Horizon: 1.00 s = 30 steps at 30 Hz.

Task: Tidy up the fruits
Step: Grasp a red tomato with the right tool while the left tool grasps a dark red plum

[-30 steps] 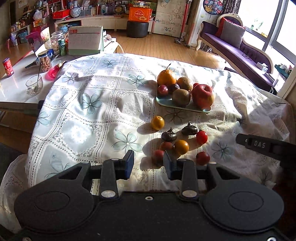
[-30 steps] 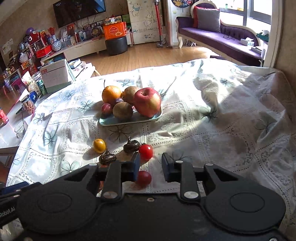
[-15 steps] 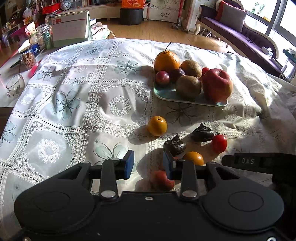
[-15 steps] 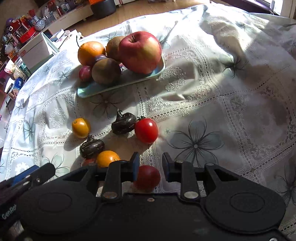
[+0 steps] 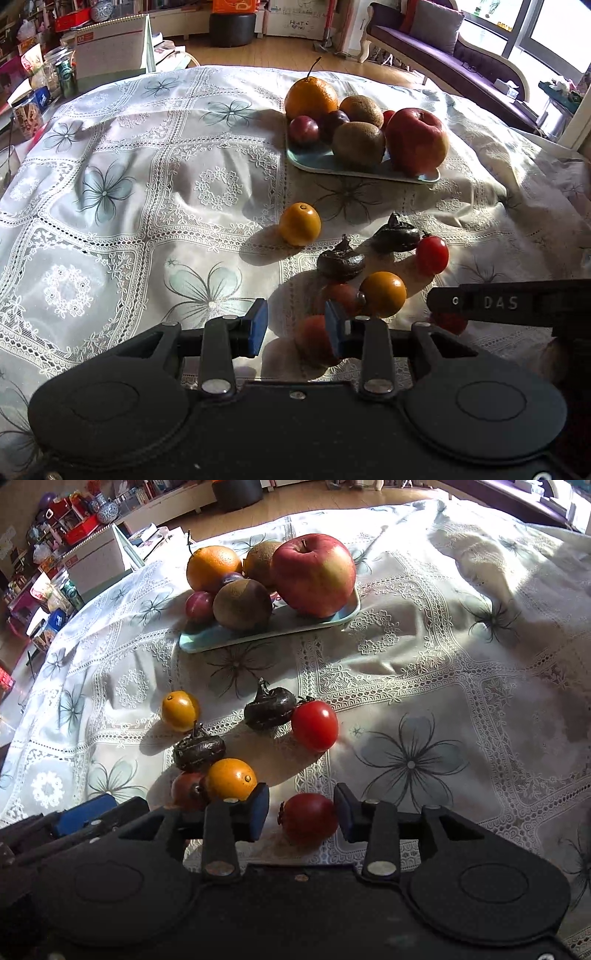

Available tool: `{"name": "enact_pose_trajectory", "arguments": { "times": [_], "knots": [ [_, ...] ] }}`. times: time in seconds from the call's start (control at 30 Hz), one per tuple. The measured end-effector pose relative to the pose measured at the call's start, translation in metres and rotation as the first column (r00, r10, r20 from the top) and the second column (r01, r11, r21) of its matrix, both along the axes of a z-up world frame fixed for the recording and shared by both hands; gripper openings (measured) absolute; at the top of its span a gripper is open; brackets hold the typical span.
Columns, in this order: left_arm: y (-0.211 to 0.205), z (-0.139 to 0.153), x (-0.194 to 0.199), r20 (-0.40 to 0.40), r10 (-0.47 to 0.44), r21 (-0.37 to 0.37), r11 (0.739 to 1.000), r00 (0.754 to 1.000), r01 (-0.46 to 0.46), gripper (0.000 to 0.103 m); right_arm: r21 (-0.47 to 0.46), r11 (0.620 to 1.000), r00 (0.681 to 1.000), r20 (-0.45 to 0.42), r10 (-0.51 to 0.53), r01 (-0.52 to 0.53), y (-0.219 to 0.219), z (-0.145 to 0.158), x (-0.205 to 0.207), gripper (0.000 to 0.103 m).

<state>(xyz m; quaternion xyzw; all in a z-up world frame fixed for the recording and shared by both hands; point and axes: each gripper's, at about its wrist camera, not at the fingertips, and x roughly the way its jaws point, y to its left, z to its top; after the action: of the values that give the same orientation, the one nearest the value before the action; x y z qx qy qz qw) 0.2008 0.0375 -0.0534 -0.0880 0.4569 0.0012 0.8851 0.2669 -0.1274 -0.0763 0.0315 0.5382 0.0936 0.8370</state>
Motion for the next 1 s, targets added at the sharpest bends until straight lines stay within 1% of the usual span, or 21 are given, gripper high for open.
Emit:
{"name": "enact_pose_trajectory", "arguments": {
  "times": [0.1, 0.17, 0.23, 0.37, 0.43, 0.53, 0.57, 0.6, 0.67, 0.73, 0.8, 0.83, 0.97, 1.0],
  "knots": [
    [-0.004, -0.002, 0.000, -0.001, -0.034, 0.012, 0.999, 0.999, 0.034, 0.043, -0.061, 0.998, 1.000, 0.016, 0.008, -0.007, 0.007, 0.000, -0.002, 0.042],
    [-0.009, -0.004, 0.001, -0.012, -0.061, 0.023, 0.998, 0.998, 0.061, 0.043, -0.077, 0.997, 1.000, 0.006, -0.003, 0.004, 0.007, -0.002, 0.000, 0.043],
    [-0.012, -0.005, 0.002, -0.023, -0.080, 0.029, 0.996, 0.997, 0.081, 0.043, -0.060, 0.998, 1.000, -0.024, -0.013, 0.012, 0.004, -0.005, 0.004, 0.046],
    [-0.021, -0.010, 0.005, -0.053, -0.117, 0.047, 0.992, 0.992, 0.119, 0.043, -0.017, 0.999, 0.996, -0.084, -0.032, 0.031, -0.002, -0.011, 0.011, 0.048],
    [-0.023, -0.011, 0.006, -0.056, -0.110, 0.064, 0.991, 0.992, 0.114, 0.043, -0.016, 0.999, 0.995, -0.093, -0.030, 0.028, -0.002, -0.013, 0.013, 0.049],
    [-0.020, -0.014, 0.011, -0.086, -0.102, 0.047, 0.993, 0.991, 0.106, 0.044, -0.030, 0.999, 0.995, -0.099, -0.016, 0.013, 0.002, -0.014, 0.014, 0.049],
    [-0.019, -0.015, 0.012, -0.094, -0.100, 0.043, 0.994, 0.990, 0.105, 0.046, -0.039, 0.999, 0.995, -0.098, -0.009, 0.006, 0.004, -0.014, 0.014, 0.049],
    [-0.020, -0.015, 0.013, -0.103, -0.099, 0.050, 0.993, 0.990, 0.105, 0.049, -0.046, 0.999, 0.995, -0.097, -0.004, -0.001, 0.005, -0.014, 0.014, 0.049],
    [-0.024, -0.017, 0.017, -0.125, -0.099, 0.072, 0.991, 0.987, 0.109, 0.051, -0.063, 0.998, 0.996, -0.093, 0.009, -0.014, 0.010, -0.015, 0.015, 0.049],
    [-0.028, -0.018, 0.018, -0.122, -0.110, 0.099, 0.988, 0.986, 0.122, 0.051, -0.069, 0.997, 0.996, -0.091, 0.013, -0.020, 0.011, -0.015, 0.015, 0.049],
    [-0.029, -0.018, 0.017, -0.121, -0.112, 0.109, 0.986, 0.986, 0.125, 0.051, -0.070, 0.997, 0.996, -0.091, 0.009, -0.016, 0.010, -0.014, 0.015, 0.049],
    [-0.029, -0.018, 0.017, -0.122, -0.113, 0.108, 0.986, 0.986, 0.126, 0.051, -0.070, 0.997, 0.996, -0.090, 0.008, -0.015, 0.010, -0.014, 0.014, 0.045],
    [-0.030, -0.019, 0.019, -0.134, -0.126, 0.106, 0.984, 0.983, 0.140, 0.051, -0.083, 0.996, 0.997, -0.072, 0.020, -0.026, 0.012, -0.014, 0.013, 0.040],
    [-0.030, -0.019, 0.020, -0.135, -0.131, 0.110, 0.983, 0.982, 0.146, 0.051, -0.082, 0.996, 0.997, -0.068, 0.028, -0.033, 0.013, -0.014, 0.012, 0.036]
  ]
}}
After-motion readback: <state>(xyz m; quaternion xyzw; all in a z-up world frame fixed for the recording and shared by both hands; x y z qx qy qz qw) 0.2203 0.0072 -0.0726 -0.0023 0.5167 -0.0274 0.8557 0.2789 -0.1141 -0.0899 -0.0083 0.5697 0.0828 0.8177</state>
